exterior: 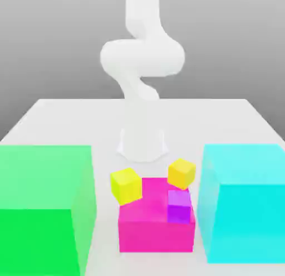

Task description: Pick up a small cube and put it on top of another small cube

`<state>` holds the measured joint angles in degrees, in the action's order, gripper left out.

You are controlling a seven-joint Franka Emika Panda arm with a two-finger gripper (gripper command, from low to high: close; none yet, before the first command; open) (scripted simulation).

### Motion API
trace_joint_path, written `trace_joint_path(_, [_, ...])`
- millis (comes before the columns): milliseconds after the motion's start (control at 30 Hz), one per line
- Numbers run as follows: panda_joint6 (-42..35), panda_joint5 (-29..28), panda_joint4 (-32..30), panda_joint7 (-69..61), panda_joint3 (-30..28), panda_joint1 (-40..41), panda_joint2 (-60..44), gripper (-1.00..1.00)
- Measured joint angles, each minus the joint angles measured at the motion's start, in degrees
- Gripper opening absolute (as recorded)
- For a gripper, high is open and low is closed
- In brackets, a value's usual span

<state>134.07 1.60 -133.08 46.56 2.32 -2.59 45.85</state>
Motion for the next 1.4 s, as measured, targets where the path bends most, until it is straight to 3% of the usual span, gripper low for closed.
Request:
trace_joint_path(967, [27.8, -4.5, -20.7, 52.9, 54.8, 4.3, -33.3, 0.0])
trace_joint_path(1167, [26.7, -13.3, -21.4, 65.4, 59.7, 11.6, -41.5, 0.0])
trace_joint_path(1400, [25.9, -21.5, -22.6, 78.3, 57.6, 12.6, -49.9, 0.0])
